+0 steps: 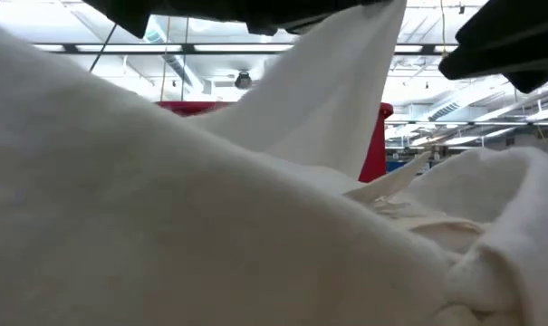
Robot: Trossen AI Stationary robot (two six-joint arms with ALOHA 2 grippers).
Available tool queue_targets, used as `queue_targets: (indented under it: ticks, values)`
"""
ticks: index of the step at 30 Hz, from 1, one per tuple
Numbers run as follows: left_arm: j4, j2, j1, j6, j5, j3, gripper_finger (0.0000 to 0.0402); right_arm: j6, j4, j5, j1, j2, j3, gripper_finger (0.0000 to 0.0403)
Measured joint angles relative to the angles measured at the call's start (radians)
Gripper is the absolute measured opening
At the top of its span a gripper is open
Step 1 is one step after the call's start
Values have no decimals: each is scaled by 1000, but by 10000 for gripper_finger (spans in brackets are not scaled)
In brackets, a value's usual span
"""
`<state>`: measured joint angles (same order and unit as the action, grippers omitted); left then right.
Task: Fold laundry
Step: Fold the white polo
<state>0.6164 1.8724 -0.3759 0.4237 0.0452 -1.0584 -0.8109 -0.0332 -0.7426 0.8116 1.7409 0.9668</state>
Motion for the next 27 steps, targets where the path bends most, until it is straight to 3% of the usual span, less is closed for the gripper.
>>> queue_targets:
  ticks: [6,10,13,16,19,27]
  values:
    - [55,12,-7,18,-93,-1,28,-72,-55,12,0,0,0,125]
    - [16,-6,-22,21,-90,-2,97,-80,-51,12,0,0,0,125]
    - [-75,-44,-30,1,-13,-2,165,-83,-49,13,0,0,0,125]
    - [-207,-99,-33,-33,25,-2,215,-89,-53,17,0,0,0,125]
    - [-386,-168,-38,-36,38,-4,236,-87,-54,48,0,-4,0,125]
    - [-1063,-261,50,-154,221,-3,214,-72,-58,55,-4,-5,0,125]
